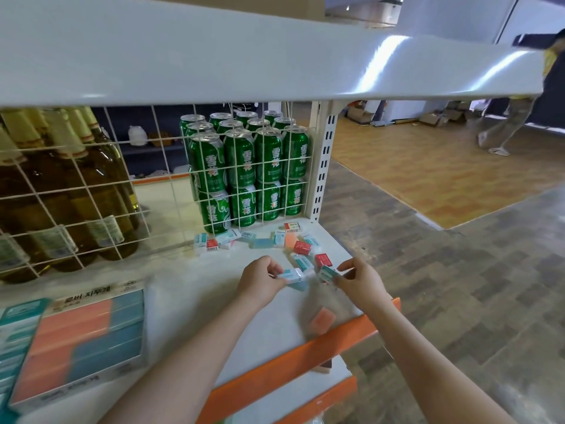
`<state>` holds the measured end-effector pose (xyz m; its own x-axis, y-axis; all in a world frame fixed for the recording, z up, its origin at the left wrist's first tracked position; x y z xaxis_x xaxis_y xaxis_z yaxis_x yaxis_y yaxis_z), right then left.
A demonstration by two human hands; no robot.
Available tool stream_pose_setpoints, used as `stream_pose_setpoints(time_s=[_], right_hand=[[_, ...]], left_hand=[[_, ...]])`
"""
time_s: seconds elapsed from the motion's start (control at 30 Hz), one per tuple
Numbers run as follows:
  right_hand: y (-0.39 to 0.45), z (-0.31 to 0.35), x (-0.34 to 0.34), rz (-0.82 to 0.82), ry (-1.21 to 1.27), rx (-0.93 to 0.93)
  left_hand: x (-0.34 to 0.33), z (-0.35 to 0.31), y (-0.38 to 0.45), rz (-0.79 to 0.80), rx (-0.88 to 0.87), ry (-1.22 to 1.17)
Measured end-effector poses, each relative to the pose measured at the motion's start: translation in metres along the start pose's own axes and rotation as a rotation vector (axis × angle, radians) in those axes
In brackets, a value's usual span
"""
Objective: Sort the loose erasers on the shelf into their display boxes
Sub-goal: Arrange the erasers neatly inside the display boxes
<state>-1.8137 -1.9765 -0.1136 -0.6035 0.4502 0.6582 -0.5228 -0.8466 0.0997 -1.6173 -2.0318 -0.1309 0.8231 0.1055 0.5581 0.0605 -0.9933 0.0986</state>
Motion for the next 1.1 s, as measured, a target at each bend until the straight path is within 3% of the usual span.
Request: stream_pose_setpoints(time_s=[0.4,0.63,0.9,1.1], right_hand=[[-0.018,0.008,-0.009,0.128,-0.18,0.11],[-0.024,0.015,-0.016,0.161,-0.218,0.164],[-0.024,0.03,-0.006,-0.038,0.075,0.124],[-0.028,0.045,-0.019,0.045,0.251,0.05]], left_hand=[[0.009,0.006,-0.015,0.067,-0.047,0.111],[0.014,0.008,-0.027,0.225,-0.132,0.255],[0.043,0.0,-0.023,-0.001,-0.062,0.181],[0.069,0.014,-0.02,-0.113,0.098,-0.093]])
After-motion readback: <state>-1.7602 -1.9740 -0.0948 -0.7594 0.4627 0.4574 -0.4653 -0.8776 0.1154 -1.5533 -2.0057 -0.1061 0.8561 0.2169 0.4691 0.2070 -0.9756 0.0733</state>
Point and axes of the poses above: each hand's wrist, its own y-axis towards the middle knuckle, its own x-axis out of the back of the hand, z = x × y, the point moved 5 cm from there along y, towards the middle knuckle, and after that the axes turned 14 degrees about -z, right-handed, at the moved point
